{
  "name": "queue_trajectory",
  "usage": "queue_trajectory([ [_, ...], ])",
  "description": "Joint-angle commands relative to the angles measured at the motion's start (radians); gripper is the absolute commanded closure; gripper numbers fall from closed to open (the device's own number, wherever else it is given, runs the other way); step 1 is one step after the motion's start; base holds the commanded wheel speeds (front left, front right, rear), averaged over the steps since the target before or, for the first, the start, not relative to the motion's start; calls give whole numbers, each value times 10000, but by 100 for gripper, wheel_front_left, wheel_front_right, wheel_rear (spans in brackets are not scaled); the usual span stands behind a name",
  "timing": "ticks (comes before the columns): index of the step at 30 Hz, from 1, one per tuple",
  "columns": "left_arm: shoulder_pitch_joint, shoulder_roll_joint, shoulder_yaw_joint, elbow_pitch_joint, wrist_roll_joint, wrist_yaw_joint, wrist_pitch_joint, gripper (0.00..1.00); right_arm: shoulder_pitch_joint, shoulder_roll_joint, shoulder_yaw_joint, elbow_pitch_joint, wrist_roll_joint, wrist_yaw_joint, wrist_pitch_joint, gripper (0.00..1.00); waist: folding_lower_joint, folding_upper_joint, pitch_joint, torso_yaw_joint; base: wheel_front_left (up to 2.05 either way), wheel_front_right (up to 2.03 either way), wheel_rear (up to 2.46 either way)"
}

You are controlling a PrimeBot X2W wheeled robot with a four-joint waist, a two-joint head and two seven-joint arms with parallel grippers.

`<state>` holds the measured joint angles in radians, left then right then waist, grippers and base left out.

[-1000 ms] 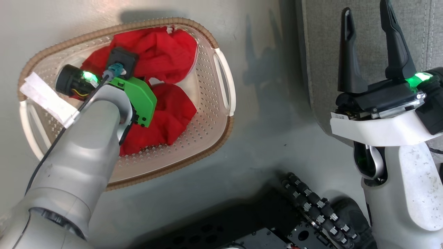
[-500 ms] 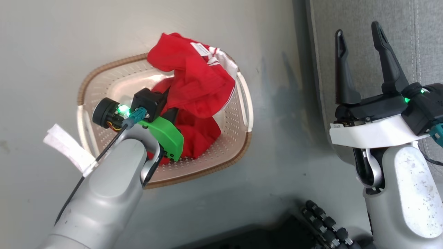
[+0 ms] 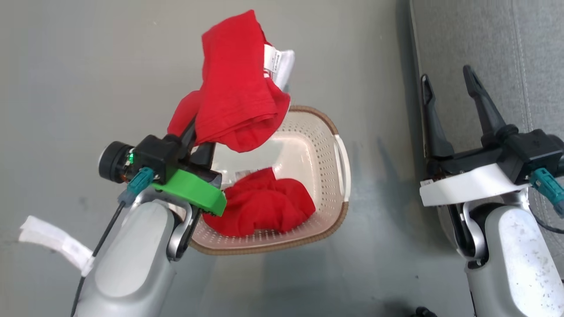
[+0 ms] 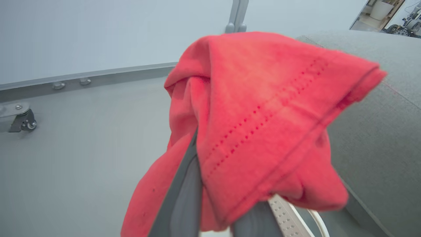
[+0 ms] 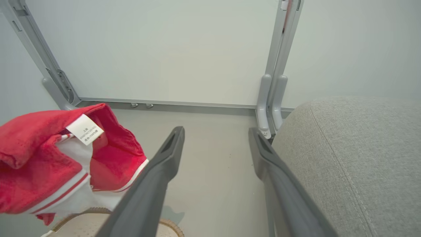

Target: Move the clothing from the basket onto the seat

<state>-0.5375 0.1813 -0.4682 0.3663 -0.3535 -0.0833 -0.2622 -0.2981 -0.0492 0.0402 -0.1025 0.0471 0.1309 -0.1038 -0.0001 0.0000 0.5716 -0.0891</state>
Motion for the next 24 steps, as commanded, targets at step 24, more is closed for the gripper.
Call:
queue_trajectory([
  [24, 3427, -295, 2067, -3310, 926, -387, -37, 100, 2469, -26, 478, -131, 336, -3, 1096, 0, 1, 0, -4890, 641, 0, 0, 0],
])
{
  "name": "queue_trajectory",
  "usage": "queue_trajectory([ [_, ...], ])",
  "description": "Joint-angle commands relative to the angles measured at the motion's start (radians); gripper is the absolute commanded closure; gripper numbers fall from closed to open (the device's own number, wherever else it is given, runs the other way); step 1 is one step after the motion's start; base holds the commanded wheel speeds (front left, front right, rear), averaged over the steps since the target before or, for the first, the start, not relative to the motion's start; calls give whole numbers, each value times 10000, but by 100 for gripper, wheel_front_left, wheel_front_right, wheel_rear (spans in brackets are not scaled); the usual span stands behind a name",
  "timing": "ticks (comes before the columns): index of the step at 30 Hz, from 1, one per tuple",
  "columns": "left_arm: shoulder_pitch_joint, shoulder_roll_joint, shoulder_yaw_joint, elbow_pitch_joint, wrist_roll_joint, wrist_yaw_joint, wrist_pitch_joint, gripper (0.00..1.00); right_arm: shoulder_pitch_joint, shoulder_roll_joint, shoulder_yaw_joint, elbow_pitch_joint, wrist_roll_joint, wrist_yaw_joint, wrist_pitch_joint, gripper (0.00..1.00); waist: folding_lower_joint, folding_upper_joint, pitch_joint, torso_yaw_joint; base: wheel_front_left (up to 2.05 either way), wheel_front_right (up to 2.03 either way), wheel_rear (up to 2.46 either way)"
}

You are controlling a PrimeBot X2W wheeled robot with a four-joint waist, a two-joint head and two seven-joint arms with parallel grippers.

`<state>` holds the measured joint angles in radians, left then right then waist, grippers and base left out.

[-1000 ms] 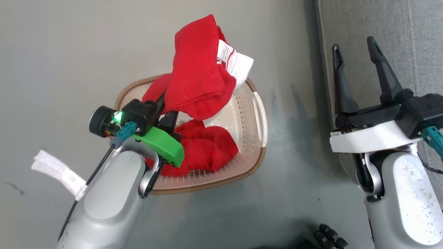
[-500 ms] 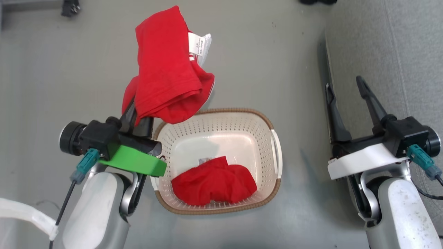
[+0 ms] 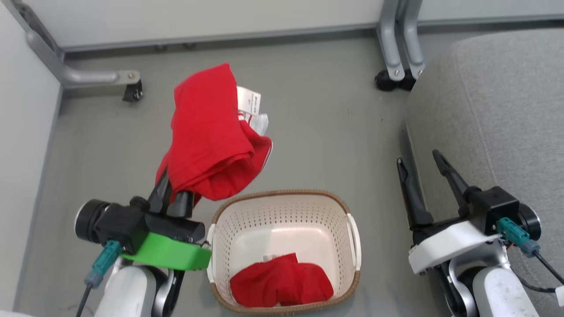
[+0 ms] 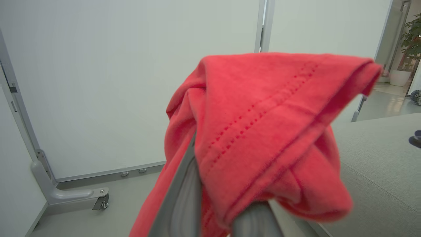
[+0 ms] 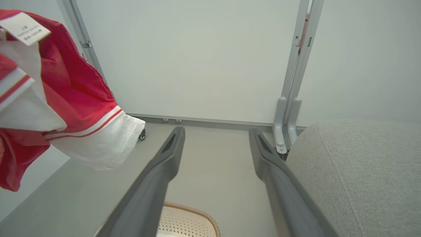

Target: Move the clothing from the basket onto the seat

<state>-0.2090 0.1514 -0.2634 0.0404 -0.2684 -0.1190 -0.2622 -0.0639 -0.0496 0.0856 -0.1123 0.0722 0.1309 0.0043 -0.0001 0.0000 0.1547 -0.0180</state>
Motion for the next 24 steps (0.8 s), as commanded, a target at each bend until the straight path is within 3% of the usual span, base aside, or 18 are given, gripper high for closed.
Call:
queue_trajectory([
  [1, 301, 12, 22, -123, 63, -36, -37, 100, 237, -22, 70, -56, 104, -3, 57, 0, 1, 0, -848, -104, 0, 0, 0],
  [8, 1067, 31, -43, -373, 122, -26, -37, 100, 767, -22, 295, -181, 248, -3, 283, 0, 1, 0, -1499, -217, 0, 0, 0],
  [24, 1519, -31, 8, -1048, 153, 140, -38, 100, 1182, -22, 267, -370, 412, -3, 420, 0, 1, 0, -1803, -244, 0, 0, 0],
])
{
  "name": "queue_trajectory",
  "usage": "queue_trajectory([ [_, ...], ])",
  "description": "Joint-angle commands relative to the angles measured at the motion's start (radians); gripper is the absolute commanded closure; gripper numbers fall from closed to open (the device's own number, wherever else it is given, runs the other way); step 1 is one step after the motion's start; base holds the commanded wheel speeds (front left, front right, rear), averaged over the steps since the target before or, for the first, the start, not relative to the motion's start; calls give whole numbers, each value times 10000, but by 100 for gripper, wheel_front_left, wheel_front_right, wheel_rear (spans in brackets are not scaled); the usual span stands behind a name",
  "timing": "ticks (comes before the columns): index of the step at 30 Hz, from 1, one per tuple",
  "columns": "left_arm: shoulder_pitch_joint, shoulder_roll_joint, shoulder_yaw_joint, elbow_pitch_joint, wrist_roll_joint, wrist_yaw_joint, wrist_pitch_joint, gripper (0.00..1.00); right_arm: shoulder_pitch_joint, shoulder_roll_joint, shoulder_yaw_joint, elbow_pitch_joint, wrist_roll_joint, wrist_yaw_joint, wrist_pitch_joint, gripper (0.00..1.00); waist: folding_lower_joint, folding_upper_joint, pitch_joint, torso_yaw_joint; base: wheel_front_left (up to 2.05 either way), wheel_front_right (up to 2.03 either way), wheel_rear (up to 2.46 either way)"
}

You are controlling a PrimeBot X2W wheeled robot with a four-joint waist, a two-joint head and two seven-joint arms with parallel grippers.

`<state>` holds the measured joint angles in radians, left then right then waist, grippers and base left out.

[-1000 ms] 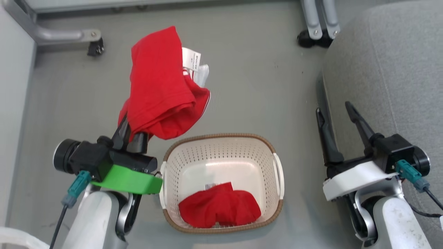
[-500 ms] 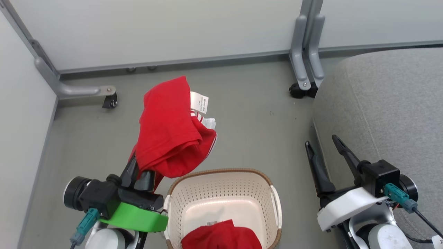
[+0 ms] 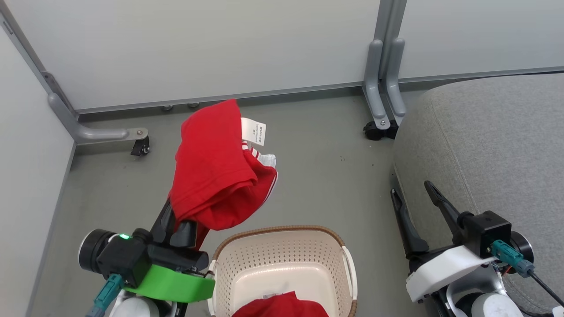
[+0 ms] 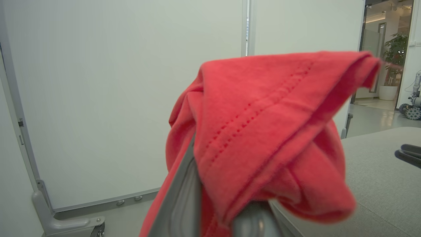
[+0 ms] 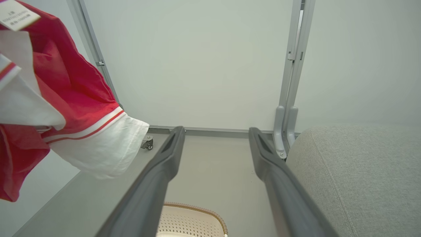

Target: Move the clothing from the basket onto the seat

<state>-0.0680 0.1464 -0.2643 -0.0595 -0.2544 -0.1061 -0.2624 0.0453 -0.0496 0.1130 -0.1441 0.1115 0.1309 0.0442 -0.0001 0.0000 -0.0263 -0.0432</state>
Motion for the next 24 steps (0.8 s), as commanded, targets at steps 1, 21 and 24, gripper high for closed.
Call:
queue_trajectory([
  [1, 103, 25, 25, -66, 12, 14, -36, 100, 81, -21, 1, -53, 22, -3, 26, 0, 1, 0, 14, 10, 0, 0, 0],
  [21, -80, 124, -146, -40, -3, 3, -36, 100, -535, -38, 1251, -147, 676, -1, 117, 0, 1, 0, 212, 128, 0, 0, 0],
  [24, -154, 129, -232, 7, 9, -14, -32, 100, -1064, -166, 2044, -265, 1130, -3, 199, 0, 1, 0, 256, 180, 0, 0, 0],
])
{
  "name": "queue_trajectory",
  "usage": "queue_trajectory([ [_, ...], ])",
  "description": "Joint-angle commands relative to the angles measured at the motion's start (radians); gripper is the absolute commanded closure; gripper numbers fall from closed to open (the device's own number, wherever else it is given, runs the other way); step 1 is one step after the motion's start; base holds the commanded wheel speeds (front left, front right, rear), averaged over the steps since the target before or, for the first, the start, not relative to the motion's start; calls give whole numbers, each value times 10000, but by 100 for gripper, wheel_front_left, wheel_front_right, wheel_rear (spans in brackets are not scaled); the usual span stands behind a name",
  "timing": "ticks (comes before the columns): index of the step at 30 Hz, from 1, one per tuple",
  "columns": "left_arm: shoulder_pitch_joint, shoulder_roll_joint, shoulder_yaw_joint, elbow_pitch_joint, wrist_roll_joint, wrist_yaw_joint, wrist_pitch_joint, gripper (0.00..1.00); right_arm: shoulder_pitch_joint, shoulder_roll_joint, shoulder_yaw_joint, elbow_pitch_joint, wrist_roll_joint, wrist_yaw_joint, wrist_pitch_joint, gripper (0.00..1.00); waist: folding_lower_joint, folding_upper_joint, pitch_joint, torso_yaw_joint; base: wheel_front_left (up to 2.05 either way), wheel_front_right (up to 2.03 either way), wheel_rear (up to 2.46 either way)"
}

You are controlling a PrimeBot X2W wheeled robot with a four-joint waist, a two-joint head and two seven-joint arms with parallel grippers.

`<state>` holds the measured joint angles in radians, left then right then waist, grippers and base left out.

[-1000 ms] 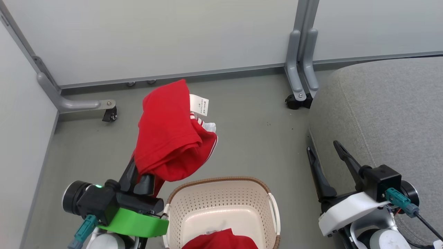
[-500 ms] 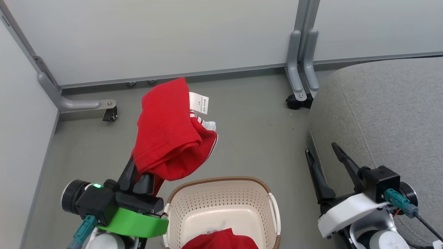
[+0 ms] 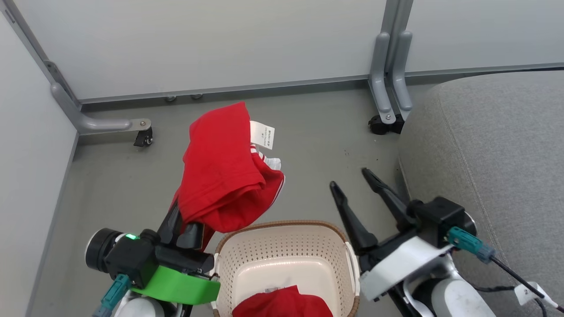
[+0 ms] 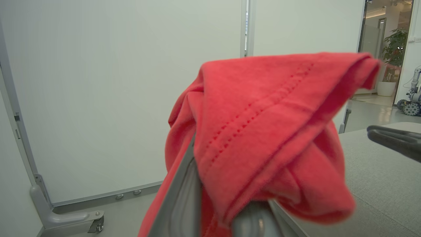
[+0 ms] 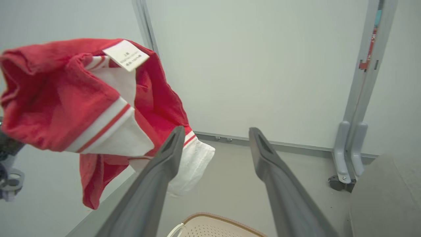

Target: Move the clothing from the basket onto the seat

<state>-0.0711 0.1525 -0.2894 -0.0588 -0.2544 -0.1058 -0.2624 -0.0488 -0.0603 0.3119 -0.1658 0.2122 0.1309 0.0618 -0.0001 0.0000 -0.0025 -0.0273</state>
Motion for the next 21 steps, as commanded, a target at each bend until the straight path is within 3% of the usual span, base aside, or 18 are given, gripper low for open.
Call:
queue_trajectory([
  [1, -149, 67, -4, 14, 8, -22, -26, 100, -328, -124, 317, -97, 233, -3, 38, 0, 1, 0, 31, 38, 0, 0, 0],
  [7, -357, 76, -184, 91, 26, -50, 5, 100, -1666, -631, 2093, -141, 1199, -3, 340, 0, 1, 0, 184, 186, 0, 0, 0],
  [15, -566, 71, -418, 77, 17, -71, -2, 100, -3025, -1208, 3441, 536, 2041, -1, 648, 0, 1, 0, 355, 368, 0, 0, 0],
  [21, -657, 97, -552, 40, -42, -88, -7, 100, -3881, -1292, 4519, 1466, 2656, -1, 850, 0, 1, 0, 422, 470, 0, 0, 0],
])
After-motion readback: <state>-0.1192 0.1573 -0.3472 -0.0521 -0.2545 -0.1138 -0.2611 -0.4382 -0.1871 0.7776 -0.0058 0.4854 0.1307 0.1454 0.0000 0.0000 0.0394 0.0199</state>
